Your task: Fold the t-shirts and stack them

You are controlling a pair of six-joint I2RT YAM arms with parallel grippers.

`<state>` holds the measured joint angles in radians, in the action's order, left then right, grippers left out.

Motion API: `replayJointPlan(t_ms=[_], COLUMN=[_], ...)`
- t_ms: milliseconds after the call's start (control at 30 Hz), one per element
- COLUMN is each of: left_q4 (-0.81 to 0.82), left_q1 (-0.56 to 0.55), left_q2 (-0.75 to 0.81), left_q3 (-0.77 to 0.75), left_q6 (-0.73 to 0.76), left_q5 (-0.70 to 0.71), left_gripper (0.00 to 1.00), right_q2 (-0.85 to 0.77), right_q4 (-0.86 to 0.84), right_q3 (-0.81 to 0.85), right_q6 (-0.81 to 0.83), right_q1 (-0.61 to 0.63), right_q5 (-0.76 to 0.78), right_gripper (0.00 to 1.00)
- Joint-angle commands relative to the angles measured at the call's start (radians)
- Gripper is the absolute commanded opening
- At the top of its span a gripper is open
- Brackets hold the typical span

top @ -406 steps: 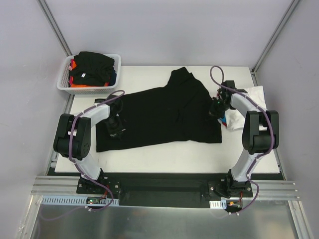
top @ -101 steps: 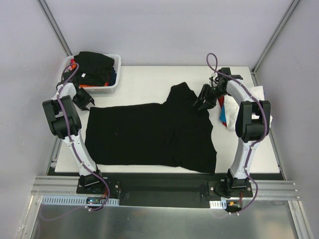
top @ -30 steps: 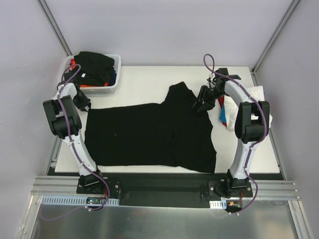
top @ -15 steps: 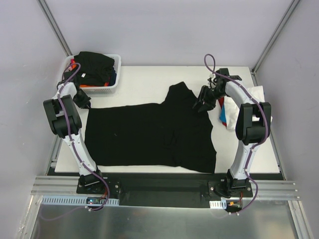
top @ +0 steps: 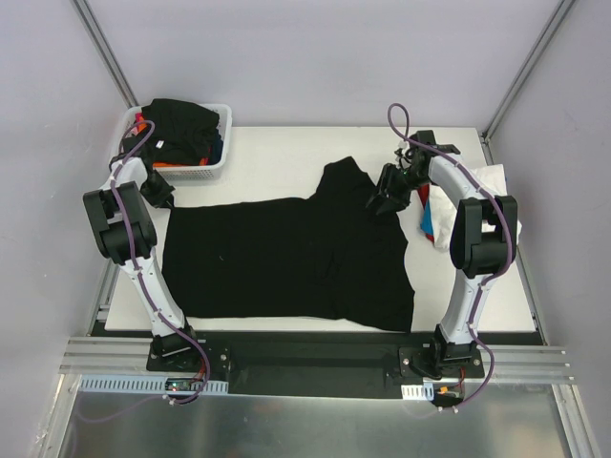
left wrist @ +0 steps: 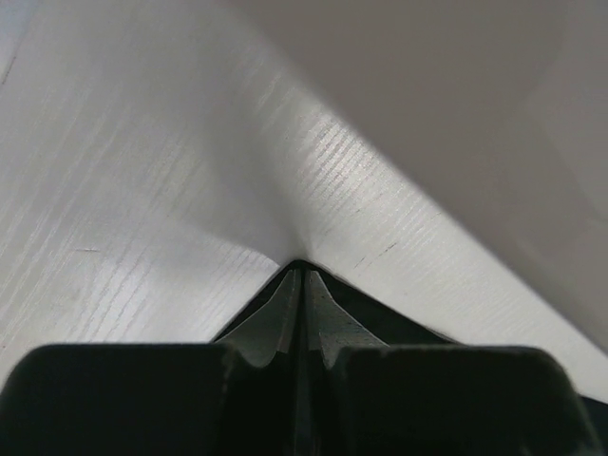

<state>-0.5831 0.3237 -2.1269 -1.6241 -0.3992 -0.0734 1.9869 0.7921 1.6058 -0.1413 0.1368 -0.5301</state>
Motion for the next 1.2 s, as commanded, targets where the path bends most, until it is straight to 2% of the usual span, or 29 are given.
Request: replayJointPlan(t_ms=[0,200,367,900,1033,1100,1133,1167], left_q4=[-0.044,-0.05,-0.06,-0.127,-0.13,-0.13,-0.133,-0.133], left_q1=[-0.035,-0.071,-0.118,-0.149,-0.153,-0.161,-0.163,-0.169], left_q2=[0.061,0.105,0.154,0.297,0.306,0.311,0.312,0.315], left_q3=[-0.013,0.01,0.058,0.139,0.173,0.185,0.197,0.204], left_q6=[0.003,-0.015,-0.006,-0.018,-0.024,-0.03,-0.033,-0.038], left_q5=[-0.032,-0.057,-0.016,0.046,0.047,0.053,0.06,0.064], left_gripper=[0.0,0.0,0.0,0.0,0.0,0.0,0.0,0.0], right_q2=[-0.017,-0.007,0.0,0.036,0.099,0.122,0.147,0.159], right_q4=[-0.019,-0.036,-0.056,-0.077,-0.054,-0.05,-0.048,-0.048], right_q3=[0.014,0.013,0.011,0.029,0.107,0.169,0.187,0.21], right_q6=[-0.017,-0.024,-0.035,-0.047,-0.041,-0.047,-0.047,-0.049], right_q1=[0.009,0.018,0.021,0.034,0.021,0.014,0.007,0.003], right_q5=[-0.005,-0.013,-0.021,-0.004,-0.01,-0.007,-0.005,-0.004], right_gripper=[0.45,0.45,0.45,0.44,0.2,0.22,0.29,0.31])
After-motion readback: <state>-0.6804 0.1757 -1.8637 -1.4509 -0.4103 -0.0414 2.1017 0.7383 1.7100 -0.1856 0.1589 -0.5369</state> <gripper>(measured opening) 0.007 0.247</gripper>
